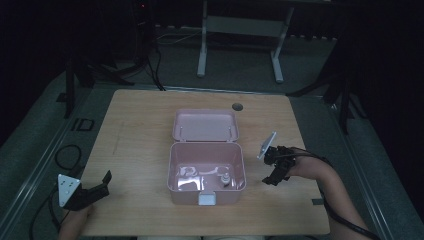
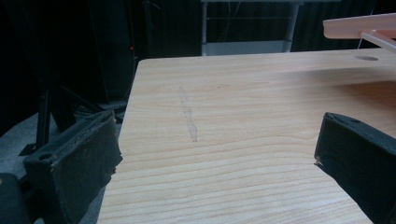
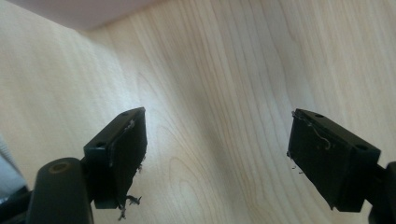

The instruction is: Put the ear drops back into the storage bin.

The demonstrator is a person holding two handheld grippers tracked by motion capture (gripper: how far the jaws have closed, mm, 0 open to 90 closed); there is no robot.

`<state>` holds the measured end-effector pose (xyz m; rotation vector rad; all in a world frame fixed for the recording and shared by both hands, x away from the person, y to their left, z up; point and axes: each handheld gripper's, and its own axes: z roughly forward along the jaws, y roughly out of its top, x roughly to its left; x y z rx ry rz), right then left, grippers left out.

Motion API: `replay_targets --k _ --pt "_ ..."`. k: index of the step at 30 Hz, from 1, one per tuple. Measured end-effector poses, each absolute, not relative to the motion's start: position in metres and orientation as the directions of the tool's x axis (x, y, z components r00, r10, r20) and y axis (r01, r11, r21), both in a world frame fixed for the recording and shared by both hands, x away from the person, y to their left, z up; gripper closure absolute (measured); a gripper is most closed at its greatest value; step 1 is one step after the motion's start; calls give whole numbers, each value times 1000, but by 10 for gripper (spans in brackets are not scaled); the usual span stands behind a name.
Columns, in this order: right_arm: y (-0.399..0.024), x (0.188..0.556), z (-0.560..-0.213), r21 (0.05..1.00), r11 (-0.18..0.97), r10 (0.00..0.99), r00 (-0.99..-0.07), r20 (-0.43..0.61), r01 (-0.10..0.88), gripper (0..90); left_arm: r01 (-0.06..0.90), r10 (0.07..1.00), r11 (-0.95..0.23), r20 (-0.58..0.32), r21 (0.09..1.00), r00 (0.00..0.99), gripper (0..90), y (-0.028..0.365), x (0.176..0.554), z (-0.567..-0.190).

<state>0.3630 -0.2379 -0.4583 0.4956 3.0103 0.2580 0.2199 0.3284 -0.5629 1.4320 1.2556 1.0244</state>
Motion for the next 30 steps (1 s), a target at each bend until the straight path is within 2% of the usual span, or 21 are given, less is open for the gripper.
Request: replay_targets --k 5,11,24,30 --pt "-251 363 -479 279 882 409 -911 -56 379 192 205 992 -33 7 978 125 4 328 220 -563" --pt "-256 361 -497 410 817 471 -879 -72 404 154 205 992 -33 8 978 124 4 328 220 -563" --pt "-268 359 -520 481 723 587 -808 -47 497 134 205 992 -32 6 978 125 4 328 220 -563" --pt "-280 359 -527 538 609 714 -698 -51 583 133 205 992 -32 7 978 123 4 328 220 -563"
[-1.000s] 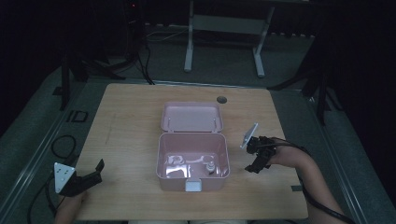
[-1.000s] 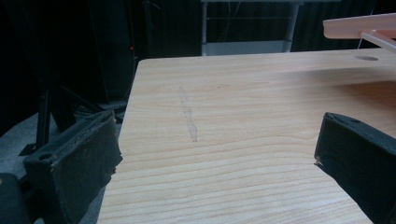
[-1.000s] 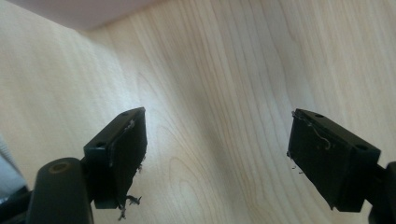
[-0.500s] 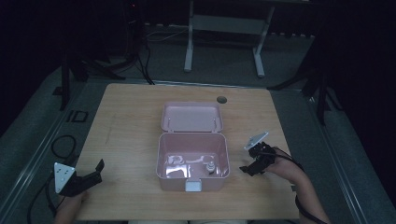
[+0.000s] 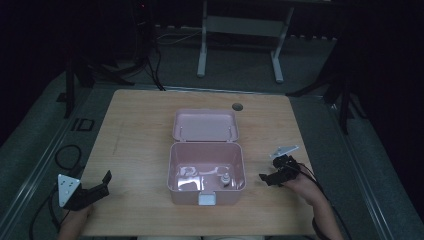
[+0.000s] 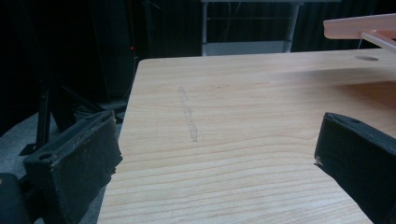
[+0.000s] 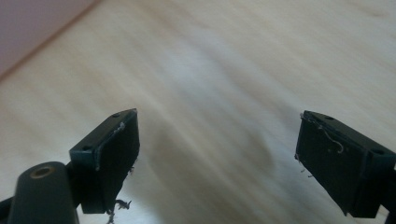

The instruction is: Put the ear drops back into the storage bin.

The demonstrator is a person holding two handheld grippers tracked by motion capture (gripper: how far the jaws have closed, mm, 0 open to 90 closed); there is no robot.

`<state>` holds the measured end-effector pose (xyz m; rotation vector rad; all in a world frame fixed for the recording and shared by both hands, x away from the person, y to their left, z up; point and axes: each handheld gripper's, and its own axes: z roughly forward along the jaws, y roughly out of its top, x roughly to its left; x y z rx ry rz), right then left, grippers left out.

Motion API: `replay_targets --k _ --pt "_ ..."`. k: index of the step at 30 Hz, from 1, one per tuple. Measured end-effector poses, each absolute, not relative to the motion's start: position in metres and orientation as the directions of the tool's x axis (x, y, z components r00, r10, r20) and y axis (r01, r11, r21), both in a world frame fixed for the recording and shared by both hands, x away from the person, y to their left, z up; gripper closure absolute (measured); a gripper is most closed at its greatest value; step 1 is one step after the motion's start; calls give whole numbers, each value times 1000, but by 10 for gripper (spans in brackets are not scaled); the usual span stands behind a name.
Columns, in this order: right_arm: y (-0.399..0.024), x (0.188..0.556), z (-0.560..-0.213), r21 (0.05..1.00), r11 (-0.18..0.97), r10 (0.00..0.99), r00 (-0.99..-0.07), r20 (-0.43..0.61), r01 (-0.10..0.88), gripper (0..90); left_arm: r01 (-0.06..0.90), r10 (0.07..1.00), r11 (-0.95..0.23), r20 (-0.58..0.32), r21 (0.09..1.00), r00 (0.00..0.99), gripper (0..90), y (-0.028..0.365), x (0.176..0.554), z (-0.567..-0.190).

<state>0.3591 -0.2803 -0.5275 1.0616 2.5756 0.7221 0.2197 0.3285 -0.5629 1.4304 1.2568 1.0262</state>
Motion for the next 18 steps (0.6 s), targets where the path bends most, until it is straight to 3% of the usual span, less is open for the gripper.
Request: replay_targets --k 5,6,13,18 --pt "-288 355 -523 616 516 795 -600 -86 595 127 206 992 -31 6 978 124 4 329 220 -563" --pt "-291 355 -523 636 472 836 -540 -101 611 128 206 992 -31 5 978 125 4 329 220 -563" --pt "-294 355 -528 651 393 903 -407 -139 649 128 205 992 -31 5 978 125 4 329 220 -563" --pt "-300 348 -532 756 251 962 -243 -126 605 127 204 992 -31 5 978 126 4 329 220 -563"
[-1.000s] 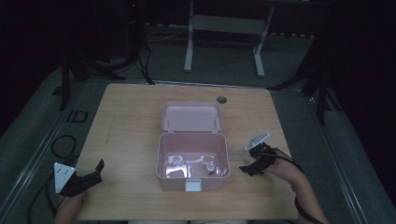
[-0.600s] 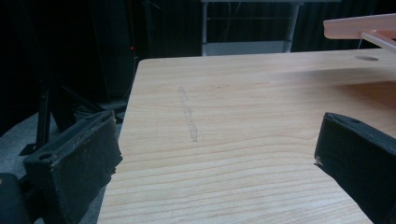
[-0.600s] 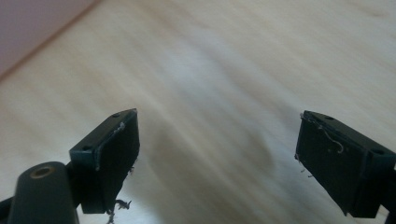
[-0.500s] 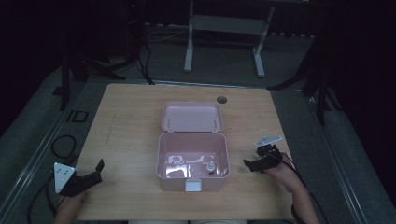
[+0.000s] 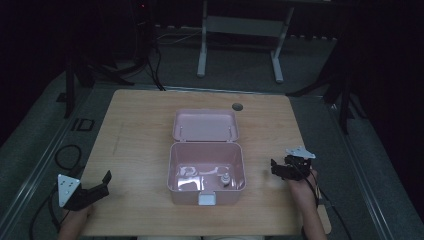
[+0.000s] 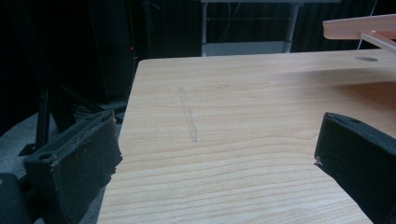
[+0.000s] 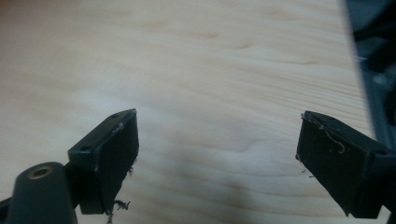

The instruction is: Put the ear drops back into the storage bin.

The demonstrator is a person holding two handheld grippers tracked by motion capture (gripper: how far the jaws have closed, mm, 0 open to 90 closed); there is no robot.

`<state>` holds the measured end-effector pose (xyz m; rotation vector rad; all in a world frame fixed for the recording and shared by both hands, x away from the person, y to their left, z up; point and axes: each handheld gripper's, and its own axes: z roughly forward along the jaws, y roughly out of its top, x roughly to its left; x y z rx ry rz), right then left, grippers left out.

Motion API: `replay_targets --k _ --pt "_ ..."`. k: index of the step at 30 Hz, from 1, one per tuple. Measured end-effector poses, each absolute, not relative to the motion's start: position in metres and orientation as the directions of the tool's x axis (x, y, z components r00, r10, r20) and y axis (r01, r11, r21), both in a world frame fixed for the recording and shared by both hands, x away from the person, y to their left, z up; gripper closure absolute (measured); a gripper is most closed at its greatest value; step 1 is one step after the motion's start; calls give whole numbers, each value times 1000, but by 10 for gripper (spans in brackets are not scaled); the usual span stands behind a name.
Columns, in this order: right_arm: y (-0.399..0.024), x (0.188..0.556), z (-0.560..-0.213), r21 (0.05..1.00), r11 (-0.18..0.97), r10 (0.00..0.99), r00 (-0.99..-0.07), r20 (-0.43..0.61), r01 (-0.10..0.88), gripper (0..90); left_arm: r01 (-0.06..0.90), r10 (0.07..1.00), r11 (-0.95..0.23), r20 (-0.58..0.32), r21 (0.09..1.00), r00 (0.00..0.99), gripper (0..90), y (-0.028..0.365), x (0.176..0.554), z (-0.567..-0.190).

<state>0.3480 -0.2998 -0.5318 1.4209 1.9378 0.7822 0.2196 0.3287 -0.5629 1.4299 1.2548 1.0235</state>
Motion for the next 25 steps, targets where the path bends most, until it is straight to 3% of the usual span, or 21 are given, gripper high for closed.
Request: replay_targets --k 4,9,16,25 --pt "-303 343 -540 794 194 979 -170 -116 576 127 204 992 -31 5 979 126 4 329 220 -563" --pt "-307 331 -540 875 133 991 -85 -106 465 127 204 992 -31 6 978 126 4 329 220 -563" --pt "-306 322 -542 922 119 993 -68 -101 367 127 202 992 -31 5 979 127 4 329 220 -563" --pt "-304 321 -543 925 137 990 -86 -114 355 127 202 992 -32 6 979 129 4 329 219 -563"
